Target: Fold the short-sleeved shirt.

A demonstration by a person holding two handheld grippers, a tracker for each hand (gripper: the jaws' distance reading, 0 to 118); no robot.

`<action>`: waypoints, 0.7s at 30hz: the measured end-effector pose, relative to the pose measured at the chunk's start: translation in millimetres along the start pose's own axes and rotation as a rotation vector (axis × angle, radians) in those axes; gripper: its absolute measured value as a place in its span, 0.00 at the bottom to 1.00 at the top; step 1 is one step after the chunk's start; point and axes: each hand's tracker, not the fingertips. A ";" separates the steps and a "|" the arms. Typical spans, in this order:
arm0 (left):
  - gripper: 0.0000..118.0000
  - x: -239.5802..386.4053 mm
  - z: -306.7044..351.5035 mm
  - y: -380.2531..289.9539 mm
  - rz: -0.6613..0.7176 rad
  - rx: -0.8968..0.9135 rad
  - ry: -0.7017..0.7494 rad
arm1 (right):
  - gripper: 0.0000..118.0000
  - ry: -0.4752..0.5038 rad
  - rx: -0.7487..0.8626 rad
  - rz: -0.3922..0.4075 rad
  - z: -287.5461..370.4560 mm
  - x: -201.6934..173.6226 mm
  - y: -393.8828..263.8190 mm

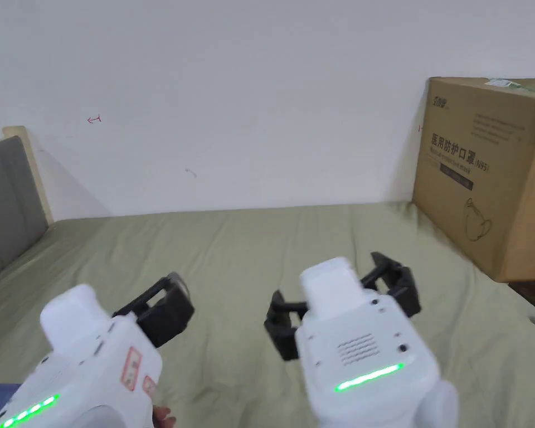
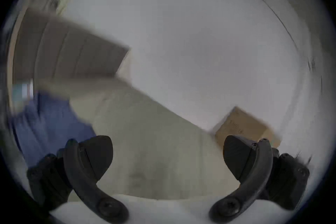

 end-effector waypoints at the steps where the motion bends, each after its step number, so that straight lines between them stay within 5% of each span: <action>1: 1.00 12.1 3.6 3.0 -0.128 0.017 0.001 | 1.00 -0.022 -0.018 -0.123 -1.1 11.7 -0.3; 4: 1.00 38.1 17.0 -7.5 -0.395 0.082 0.007 | 1.00 -0.092 -0.024 -0.406 -0.7 42.9 -26.3; 9: 1.00 46.7 21.5 -29.8 -0.489 0.023 0.010 | 1.00 -0.185 -0.092 -0.408 5.6 55.7 -55.8; 15: 0.95 35.3 19.5 -13.6 -0.356 0.010 -0.030 | 1.00 -0.205 0.099 -0.077 18.9 36.4 -21.0; 17: 0.70 32.5 19.5 -8.8 -0.331 0.001 -0.027 | 0.96 -0.184 0.078 0.030 21.2 28.4 -17.2; 18: 0.46 30.2 20.4 -8.9 -0.318 0.010 -0.044 | 0.84 -0.157 0.067 0.063 22.2 24.0 -17.8; 19: 0.13 29.8 20.6 -9.8 -0.316 0.008 -0.040 | 0.39 -0.135 0.067 0.070 24.4 24.2 -21.2; 20: 0.02 31.4 18.5 -9.3 -0.316 0.002 -0.031 | 0.04 -0.086 0.088 0.055 28.6 23.2 -23.6; 21: 0.02 30.2 16.7 -11.7 -0.317 -0.010 -0.021 | 0.03 -0.098 0.067 0.030 27.6 20.8 -24.8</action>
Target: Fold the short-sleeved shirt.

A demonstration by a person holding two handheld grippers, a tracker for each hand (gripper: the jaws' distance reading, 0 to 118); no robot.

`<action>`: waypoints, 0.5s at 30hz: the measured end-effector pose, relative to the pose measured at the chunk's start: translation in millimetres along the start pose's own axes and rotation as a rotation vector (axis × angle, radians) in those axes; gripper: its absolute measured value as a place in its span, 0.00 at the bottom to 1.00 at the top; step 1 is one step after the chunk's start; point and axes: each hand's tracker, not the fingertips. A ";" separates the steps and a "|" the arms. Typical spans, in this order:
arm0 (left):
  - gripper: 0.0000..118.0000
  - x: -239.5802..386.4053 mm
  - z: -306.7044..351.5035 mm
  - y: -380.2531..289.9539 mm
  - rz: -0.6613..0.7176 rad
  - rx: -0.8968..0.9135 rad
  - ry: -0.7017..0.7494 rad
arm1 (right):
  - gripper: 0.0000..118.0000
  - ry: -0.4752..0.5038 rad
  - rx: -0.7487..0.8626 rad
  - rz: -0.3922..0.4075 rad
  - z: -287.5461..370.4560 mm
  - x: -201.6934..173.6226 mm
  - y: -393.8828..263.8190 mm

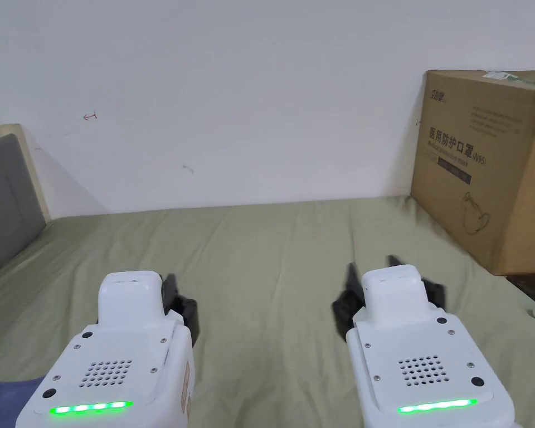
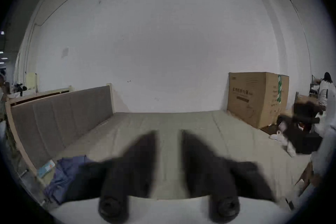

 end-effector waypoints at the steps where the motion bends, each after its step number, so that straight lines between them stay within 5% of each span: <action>1: 0.02 -1.2 1.3 -3.8 0.004 -0.002 0.008 | 0.03 -0.056 -0.043 -0.010 -4.0 -1.6 -4.0; 5: 0.00 -0.7 5.4 -10.8 0.007 0.000 -0.040 | 0.02 -0.015 -0.090 -0.109 -5.9 6.2 -9.0; 9: 0.00 3.8 -0.4 -7.9 -0.043 -0.015 -0.034 | 0.02 -0.033 -0.077 -0.083 -9.6 2.1 -4.5; 15: 0.00 -14.8 5.2 3.6 -0.020 0.001 0.002 | 0.02 0.071 -0.059 -0.103 -15.9 -15.5 12.0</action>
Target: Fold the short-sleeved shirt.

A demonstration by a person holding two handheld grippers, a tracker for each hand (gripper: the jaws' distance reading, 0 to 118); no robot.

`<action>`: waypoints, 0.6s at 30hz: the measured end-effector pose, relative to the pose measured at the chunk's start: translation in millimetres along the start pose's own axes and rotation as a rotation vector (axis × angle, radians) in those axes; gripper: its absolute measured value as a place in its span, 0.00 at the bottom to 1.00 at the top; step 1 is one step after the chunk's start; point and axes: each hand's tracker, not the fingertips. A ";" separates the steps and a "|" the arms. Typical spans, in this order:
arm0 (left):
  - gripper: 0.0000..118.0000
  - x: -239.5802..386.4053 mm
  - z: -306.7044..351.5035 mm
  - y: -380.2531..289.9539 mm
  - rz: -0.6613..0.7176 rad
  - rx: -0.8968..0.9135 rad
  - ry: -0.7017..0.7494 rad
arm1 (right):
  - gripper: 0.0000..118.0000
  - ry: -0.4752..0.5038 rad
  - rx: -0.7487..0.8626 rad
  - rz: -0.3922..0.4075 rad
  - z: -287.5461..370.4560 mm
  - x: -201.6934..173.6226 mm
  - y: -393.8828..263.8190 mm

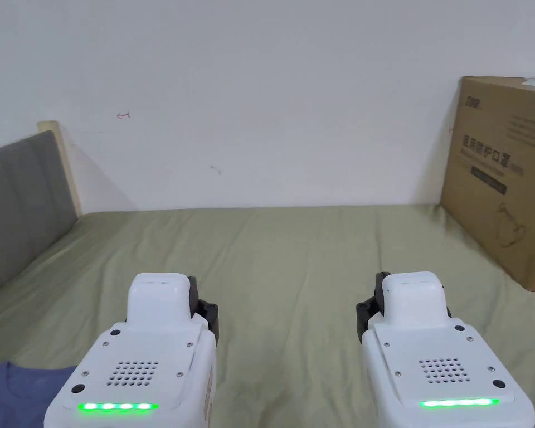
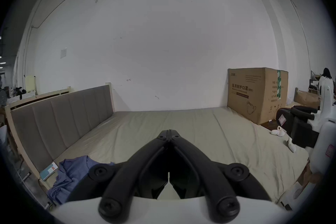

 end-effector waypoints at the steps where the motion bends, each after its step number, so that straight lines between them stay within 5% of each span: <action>1: 0.00 -8.3 3.8 2.4 -0.001 0.004 0.037 | 0.02 0.027 -0.004 -0.001 -2.5 -7.8 3.7; 11: 0.00 -120.9 68.2 8.0 0.039 -0.014 0.401 | 0.02 0.426 0.013 -0.021 -12.8 -132.7 22.7; 18: 0.00 -155.5 78.9 -5.1 0.038 -0.070 0.491 | 0.02 0.525 -0.022 -0.008 -8.1 -178.3 13.5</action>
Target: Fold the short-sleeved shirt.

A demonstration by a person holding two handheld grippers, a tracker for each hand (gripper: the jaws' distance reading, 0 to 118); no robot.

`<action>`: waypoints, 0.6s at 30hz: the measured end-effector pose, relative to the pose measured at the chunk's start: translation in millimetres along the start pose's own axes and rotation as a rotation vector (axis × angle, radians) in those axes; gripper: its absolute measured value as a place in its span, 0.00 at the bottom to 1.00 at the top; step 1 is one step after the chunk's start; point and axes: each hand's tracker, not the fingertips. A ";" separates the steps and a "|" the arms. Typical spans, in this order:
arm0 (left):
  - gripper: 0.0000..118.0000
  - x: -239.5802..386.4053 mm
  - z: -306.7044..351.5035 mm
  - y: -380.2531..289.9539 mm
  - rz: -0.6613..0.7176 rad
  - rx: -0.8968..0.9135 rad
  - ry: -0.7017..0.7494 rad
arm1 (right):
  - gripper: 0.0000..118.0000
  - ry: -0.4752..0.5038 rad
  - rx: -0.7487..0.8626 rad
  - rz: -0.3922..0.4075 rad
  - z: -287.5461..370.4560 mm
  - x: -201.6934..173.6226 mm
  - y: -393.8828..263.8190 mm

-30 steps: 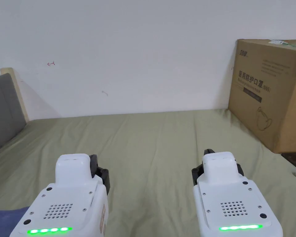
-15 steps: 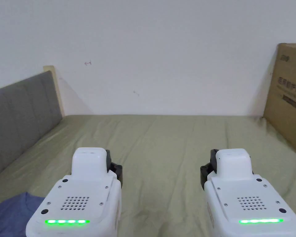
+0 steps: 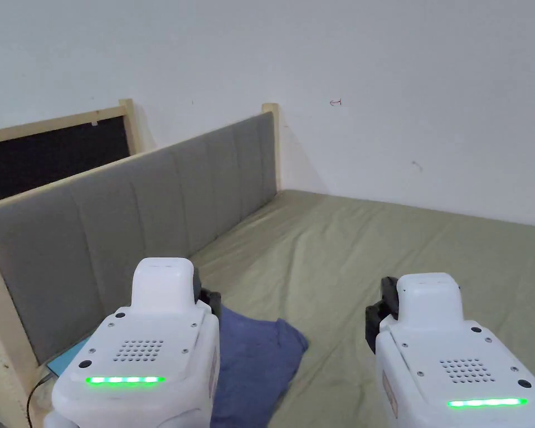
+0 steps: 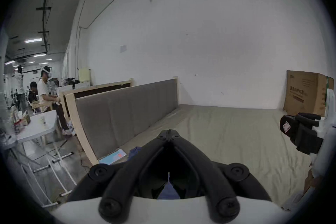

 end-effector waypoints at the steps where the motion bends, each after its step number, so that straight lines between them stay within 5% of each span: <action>1: 0.00 -1.4 -4.5 -2.1 0.008 -0.016 0.007 | 0.02 0.006 -0.008 0.002 -2.7 -2.2 -1.4; 10: 0.03 -1.6 -95.6 -55.5 0.116 -0.325 -0.043 | 0.02 0.004 -0.090 -0.039 -22.3 9.1 -20.2; 11: 0.11 -2.9 -110.1 -65.6 0.154 -0.380 -0.056 | 0.02 0.001 -0.103 -0.042 -25.1 11.6 -23.7; 13: 0.52 -2.9 -138.8 -88.6 0.217 -0.484 -0.095 | 0.02 -0.006 -0.126 -0.045 -32.3 15.6 -31.4; 15: 0.61 -0.5 -164.4 -113.0 0.242 -0.591 -0.104 | 0.02 -0.015 -0.161 -0.040 -43.2 17.7 -38.7; 16: 0.78 1.0 -178.8 -124.9 0.239 -0.650 -0.091 | 0.02 -0.020 -0.180 -0.040 -47.0 19.5 -43.4; 18: 0.96 3.4 -201.2 -147.3 0.238 -0.712 -0.095 | 0.02 -0.023 -0.211 -0.049 -56.4 21.8 -50.8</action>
